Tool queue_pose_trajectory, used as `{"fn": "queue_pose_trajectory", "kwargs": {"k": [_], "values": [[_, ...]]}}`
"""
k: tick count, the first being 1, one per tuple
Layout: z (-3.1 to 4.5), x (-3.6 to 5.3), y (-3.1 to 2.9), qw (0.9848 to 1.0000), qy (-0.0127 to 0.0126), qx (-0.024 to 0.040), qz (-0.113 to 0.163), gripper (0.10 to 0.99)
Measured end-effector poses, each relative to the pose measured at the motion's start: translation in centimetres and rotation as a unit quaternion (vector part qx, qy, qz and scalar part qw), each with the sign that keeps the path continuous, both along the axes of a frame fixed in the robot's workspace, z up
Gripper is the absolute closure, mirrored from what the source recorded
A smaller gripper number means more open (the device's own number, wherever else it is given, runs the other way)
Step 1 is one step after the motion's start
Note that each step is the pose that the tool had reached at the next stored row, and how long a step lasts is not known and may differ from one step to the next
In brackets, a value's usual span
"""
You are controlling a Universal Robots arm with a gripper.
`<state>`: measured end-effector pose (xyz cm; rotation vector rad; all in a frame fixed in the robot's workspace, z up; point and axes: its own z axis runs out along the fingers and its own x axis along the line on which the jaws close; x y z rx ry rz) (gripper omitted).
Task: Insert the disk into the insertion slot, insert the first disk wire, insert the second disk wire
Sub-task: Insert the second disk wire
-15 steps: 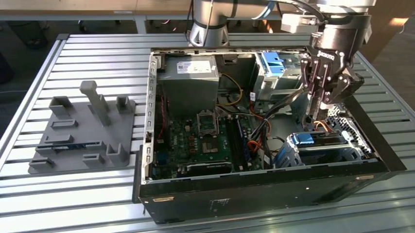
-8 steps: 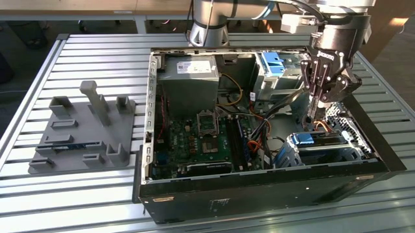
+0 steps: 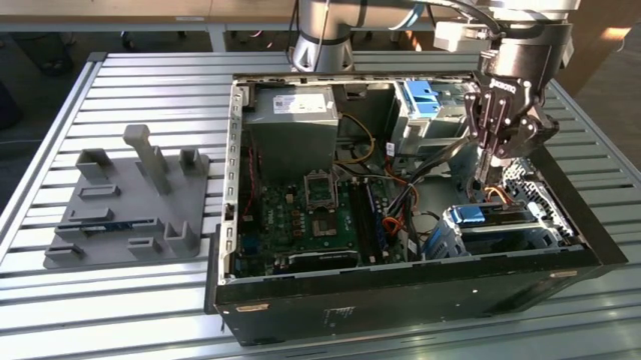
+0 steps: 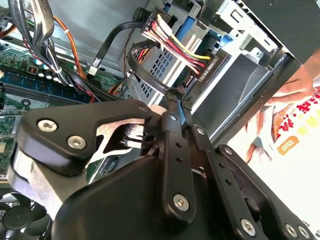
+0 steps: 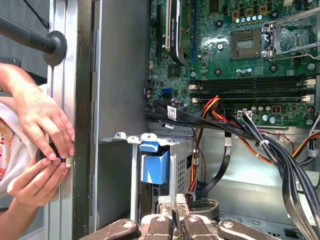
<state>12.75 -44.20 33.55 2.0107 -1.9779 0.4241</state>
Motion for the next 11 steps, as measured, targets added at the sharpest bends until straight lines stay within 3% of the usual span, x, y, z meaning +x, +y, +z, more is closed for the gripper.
{"fn": "queue_pose_trajectory", "kwargs": {"k": [1, 2, 11], "values": [[0.00, 0.00, 0.00, 1.0000, 0.0000, 0.0000, 0.000, 0.929], [0.00, 0.00, 0.00, 1.0000, 0.0000, 0.0000, 0.000, 0.867], [0.42, 0.01, 0.00, 1.0000, -0.0003, 0.0050, 0.000, 0.867]]}}
